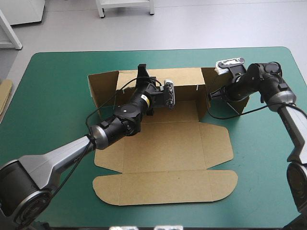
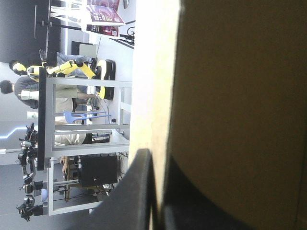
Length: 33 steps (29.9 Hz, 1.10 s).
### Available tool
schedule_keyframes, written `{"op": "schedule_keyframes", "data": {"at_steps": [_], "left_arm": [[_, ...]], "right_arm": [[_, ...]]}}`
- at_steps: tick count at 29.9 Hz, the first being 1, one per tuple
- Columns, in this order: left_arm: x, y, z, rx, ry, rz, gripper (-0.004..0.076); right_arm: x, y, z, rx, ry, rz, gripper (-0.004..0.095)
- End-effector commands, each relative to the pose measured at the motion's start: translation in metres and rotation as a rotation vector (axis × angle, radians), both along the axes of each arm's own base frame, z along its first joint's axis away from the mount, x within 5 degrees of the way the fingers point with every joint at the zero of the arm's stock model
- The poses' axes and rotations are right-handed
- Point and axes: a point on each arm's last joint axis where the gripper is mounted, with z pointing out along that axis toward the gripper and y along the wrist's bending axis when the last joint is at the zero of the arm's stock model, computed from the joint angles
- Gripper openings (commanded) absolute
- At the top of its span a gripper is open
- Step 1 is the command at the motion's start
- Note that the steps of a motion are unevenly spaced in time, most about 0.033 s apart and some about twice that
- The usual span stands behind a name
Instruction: Fold the box
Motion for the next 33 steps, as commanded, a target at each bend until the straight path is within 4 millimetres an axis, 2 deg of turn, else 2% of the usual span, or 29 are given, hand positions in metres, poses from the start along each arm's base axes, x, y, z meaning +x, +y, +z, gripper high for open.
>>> {"op": "schedule_keyframes", "data": {"at_steps": [1, 24, 33], "left_arm": [[-0.006, 0.003, 0.018, -0.076, -0.008, 0.012, -0.0009], [-0.007, 0.003, 0.018, -0.079, -0.005, 0.013, -0.0008], [-0.006, 0.003, 0.018, -0.076, -0.005, 0.023, -0.0009]], "right_arm": [[-0.005, -0.001, 0.029, 0.02, -0.12, -0.006, 0.0076], [-0.002, -0.001, 0.034, 0.021, -0.162, -0.004, 0.0076], [-0.001, 0.0, 0.077, 0.037, -0.27, 0.001, 0.0076]]}}
